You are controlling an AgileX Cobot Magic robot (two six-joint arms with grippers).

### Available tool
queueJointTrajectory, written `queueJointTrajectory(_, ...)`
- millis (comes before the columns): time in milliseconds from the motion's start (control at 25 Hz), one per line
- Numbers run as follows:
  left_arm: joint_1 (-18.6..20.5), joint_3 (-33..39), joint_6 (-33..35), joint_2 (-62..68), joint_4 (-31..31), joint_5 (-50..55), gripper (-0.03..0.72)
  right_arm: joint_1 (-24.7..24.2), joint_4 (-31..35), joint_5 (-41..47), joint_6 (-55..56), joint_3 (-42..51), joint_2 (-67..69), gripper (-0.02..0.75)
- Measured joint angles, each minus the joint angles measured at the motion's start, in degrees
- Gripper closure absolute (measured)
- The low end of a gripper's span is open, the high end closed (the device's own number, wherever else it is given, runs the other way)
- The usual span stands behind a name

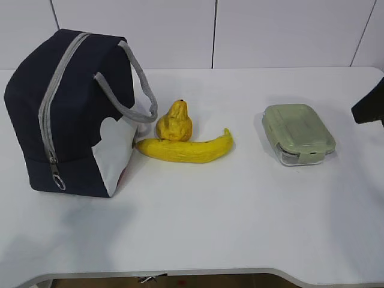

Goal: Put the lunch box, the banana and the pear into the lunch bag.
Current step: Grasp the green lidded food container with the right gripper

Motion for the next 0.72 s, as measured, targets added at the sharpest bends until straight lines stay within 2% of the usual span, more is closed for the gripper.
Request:
queueJointTrajectory(160, 0.0, 0.0, 0.0, 0.0, 0.0, 0.0, 0.246, -7.0, 16.2, 5.1, -10.0, -2.8, 6.5, 0.202)
queueJointTrajectory(240, 0.0, 0.0, 0.0, 0.0, 0.0, 0.0, 0.251, -8.8, 20.4, 5.3, -13.0, -4.3, 9.6, 0.202)
queueJointTrajectory(720, 0.0, 0.0, 0.0, 0.0, 0.0, 0.0, 0.297, -9.8, 18.7, 5.3, -14.9, -8.5, 16.4, 0.203)
